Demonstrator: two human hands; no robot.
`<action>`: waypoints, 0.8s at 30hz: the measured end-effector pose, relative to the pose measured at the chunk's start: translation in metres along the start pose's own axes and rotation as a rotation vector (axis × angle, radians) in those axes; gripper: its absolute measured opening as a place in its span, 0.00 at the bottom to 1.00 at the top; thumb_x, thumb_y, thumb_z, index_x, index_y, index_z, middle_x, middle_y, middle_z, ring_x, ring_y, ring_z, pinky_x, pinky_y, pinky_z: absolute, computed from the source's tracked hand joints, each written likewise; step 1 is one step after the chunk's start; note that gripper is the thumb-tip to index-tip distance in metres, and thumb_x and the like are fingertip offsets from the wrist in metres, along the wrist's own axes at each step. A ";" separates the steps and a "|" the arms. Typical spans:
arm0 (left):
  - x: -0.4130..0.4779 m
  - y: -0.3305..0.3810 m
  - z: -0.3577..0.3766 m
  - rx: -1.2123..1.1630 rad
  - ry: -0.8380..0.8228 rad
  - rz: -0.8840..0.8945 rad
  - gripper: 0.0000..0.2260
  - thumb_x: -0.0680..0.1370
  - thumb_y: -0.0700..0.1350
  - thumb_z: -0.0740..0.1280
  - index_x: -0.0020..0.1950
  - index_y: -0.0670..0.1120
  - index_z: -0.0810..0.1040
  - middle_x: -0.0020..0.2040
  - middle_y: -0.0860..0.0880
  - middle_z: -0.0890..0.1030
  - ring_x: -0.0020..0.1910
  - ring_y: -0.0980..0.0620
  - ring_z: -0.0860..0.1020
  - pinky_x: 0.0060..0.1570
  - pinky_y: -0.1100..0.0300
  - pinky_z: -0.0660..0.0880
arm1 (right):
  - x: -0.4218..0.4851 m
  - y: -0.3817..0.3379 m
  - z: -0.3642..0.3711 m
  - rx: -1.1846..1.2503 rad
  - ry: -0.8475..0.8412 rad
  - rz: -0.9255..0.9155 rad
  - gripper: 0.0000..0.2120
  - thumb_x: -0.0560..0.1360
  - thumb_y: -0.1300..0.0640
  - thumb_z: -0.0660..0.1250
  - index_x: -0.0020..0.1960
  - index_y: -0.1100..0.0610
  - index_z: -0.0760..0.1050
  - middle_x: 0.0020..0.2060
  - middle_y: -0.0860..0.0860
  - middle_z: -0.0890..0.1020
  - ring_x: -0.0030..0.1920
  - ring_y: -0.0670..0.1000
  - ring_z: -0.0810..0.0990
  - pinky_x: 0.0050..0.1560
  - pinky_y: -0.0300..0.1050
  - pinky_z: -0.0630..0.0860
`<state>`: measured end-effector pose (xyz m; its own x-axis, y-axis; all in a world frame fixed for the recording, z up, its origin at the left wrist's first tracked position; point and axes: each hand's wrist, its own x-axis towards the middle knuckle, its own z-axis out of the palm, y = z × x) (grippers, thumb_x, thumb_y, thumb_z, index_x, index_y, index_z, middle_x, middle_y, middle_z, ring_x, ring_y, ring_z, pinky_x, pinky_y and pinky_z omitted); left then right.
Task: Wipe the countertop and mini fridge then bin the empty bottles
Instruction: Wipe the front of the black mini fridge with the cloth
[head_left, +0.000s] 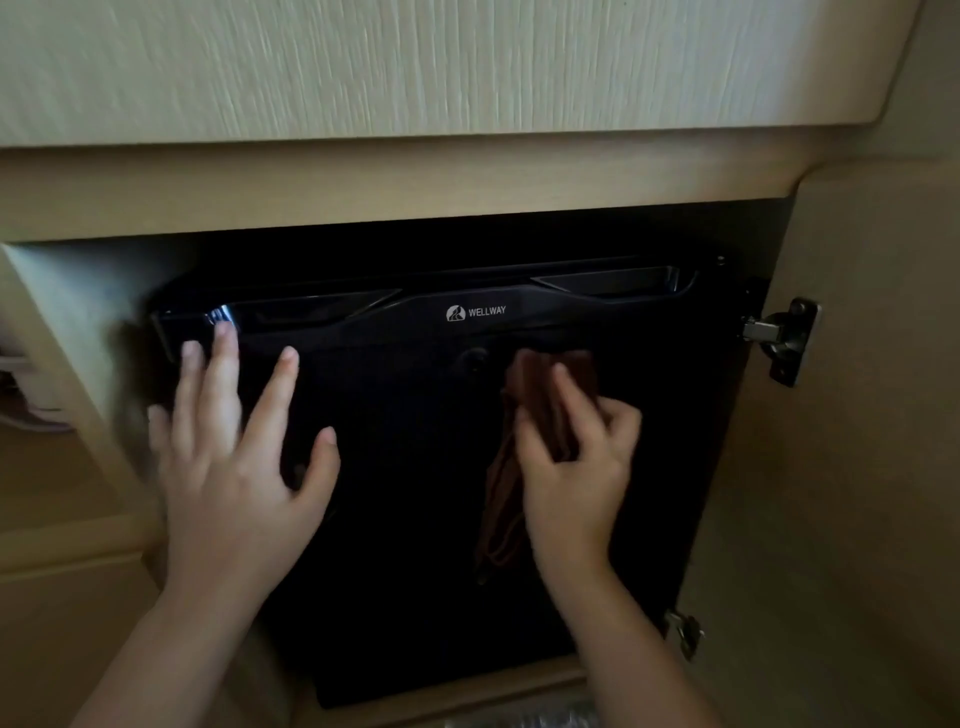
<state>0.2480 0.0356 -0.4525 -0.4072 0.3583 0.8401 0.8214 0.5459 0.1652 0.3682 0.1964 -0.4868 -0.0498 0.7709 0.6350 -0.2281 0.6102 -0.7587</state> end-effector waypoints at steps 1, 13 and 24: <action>-0.002 -0.004 -0.002 0.008 -0.003 -0.026 0.27 0.73 0.55 0.56 0.70 0.45 0.66 0.75 0.40 0.54 0.73 0.41 0.51 0.63 0.33 0.54 | -0.014 -0.005 0.012 0.005 -0.092 -0.046 0.24 0.68 0.62 0.72 0.61 0.46 0.73 0.50 0.45 0.66 0.49 0.34 0.72 0.53 0.25 0.68; -0.013 -0.026 -0.021 -0.160 -0.226 -0.167 0.32 0.73 0.55 0.62 0.71 0.62 0.45 0.76 0.48 0.48 0.71 0.46 0.59 0.57 0.49 0.68 | -0.014 -0.023 0.030 0.100 -0.032 0.028 0.22 0.69 0.59 0.72 0.58 0.42 0.72 0.49 0.41 0.66 0.49 0.36 0.72 0.51 0.25 0.69; -0.009 -0.029 -0.032 -0.393 -0.318 -0.315 0.30 0.65 0.68 0.57 0.62 0.77 0.44 0.71 0.68 0.45 0.72 0.56 0.56 0.66 0.47 0.64 | -0.047 -0.040 0.064 0.169 -0.144 0.080 0.21 0.66 0.54 0.73 0.54 0.36 0.72 0.51 0.43 0.67 0.49 0.38 0.74 0.47 0.24 0.70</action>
<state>0.2402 -0.0077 -0.4482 -0.7048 0.4673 0.5337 0.7034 0.3629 0.6112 0.3173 0.1245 -0.4768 -0.2102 0.7742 0.5970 -0.3767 0.4994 -0.7802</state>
